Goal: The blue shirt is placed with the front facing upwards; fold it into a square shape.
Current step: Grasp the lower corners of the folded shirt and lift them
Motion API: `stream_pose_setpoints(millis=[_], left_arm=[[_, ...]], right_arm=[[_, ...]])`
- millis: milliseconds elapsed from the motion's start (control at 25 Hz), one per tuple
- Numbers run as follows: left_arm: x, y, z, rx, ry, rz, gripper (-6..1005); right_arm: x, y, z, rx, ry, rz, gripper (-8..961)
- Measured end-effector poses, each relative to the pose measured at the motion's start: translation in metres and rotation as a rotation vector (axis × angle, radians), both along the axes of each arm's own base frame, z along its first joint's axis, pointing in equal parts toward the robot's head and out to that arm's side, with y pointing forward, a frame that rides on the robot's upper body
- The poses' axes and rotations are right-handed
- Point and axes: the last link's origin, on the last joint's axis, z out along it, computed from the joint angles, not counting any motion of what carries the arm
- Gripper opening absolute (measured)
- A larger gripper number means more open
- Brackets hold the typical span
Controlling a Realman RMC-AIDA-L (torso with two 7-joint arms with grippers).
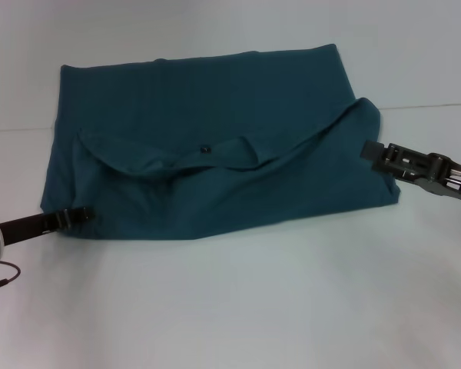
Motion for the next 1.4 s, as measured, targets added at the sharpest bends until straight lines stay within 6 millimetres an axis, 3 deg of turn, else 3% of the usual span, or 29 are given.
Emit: stream_pose_setpoints(millis=[240,480,680,880,1000,1200,1400], left_arm=[[0.001,0.0,-0.001,-0.01,0.011,-0.009,179],[0.008,0.001,0.007,-0.029,-0.042,-0.007,94],[0.013,0.005,0.027,-0.052,-0.123,0.031,24],[0.022,0.013,0.036,-0.047,-0.164,0.056,24],[0.027,0.019,0.037,-0.042,-0.166,0.05,23],[0.034,0.025,0.038,-0.037,-0.164,0.036,24],[0.039,0.028,0.038,-0.034,-0.162,0.026,24]], right_arm=[[0.001,0.0,0.002,-0.001,-0.005,0.002,910],[0.005,0.002,0.009,-0.058,-0.086,0.015,910],[0.014,0.009,0.034,-0.099,-0.195,0.007,909],[0.026,0.026,0.067,-0.075,-0.298,-0.066,909],[0.032,0.043,0.075,-0.1,-0.4,-0.165,909],[0.02,0.071,0.067,-0.154,-0.525,-0.243,908],[0.002,0.096,0.045,-0.141,-0.579,-0.289,908]])
